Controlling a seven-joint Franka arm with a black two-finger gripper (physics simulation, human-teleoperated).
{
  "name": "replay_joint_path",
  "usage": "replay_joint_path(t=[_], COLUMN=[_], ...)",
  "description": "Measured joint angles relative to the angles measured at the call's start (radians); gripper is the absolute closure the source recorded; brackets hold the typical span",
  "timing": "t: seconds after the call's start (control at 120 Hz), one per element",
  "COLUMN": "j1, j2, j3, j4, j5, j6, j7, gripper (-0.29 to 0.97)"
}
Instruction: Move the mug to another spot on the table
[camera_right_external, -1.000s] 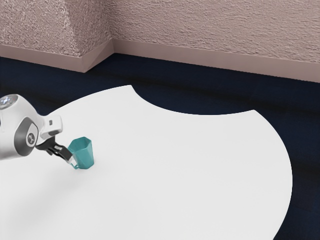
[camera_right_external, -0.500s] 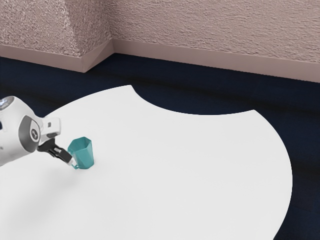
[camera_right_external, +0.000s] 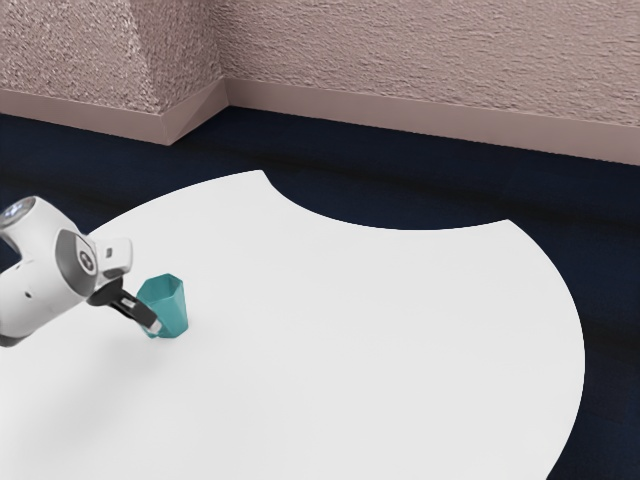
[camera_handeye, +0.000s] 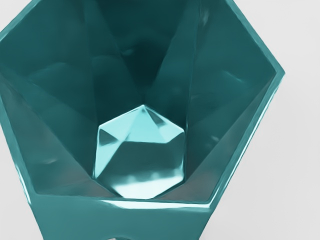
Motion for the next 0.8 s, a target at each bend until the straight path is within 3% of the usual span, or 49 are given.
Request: replay_joint_path(t=[0.167, 0.8], j1=[0.006, 0.028], j2=[0.013, 0.037], j3=[-0.007, -0.029], j4=[0.005, 0.030], j5=[-0.041, -0.093], j6=[-0.002, -0.002], j7=[0.040, 0.120], gripper=[0.10, 0.23])
